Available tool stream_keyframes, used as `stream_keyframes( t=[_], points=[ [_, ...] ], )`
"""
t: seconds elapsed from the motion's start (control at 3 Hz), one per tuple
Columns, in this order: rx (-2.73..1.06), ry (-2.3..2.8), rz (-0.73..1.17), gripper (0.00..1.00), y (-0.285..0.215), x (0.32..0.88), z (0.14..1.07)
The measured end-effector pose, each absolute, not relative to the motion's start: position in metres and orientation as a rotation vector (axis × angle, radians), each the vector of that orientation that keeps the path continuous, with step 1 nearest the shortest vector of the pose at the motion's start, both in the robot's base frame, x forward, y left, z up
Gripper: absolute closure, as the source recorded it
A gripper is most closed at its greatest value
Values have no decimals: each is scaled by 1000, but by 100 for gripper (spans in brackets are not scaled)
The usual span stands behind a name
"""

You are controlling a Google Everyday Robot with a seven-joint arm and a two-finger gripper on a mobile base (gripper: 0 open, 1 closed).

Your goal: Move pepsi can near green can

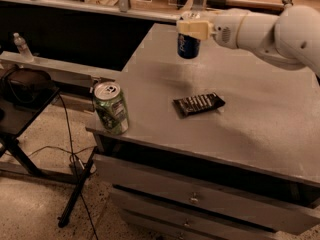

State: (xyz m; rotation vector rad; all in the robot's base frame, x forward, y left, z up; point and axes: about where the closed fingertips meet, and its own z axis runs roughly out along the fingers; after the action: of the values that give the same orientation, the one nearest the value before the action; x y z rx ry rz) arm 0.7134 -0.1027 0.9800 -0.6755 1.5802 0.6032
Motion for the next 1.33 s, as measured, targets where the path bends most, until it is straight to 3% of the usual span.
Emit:
stream_keyframes(
  t=[0.33,0.67,1.33],
  points=[
    [-637,1597,583,100,-127,701,970],
    [-676,1586,607,100,-116,697,971],
    [-875,1505,772,100,-66,626,989]
  ],
)
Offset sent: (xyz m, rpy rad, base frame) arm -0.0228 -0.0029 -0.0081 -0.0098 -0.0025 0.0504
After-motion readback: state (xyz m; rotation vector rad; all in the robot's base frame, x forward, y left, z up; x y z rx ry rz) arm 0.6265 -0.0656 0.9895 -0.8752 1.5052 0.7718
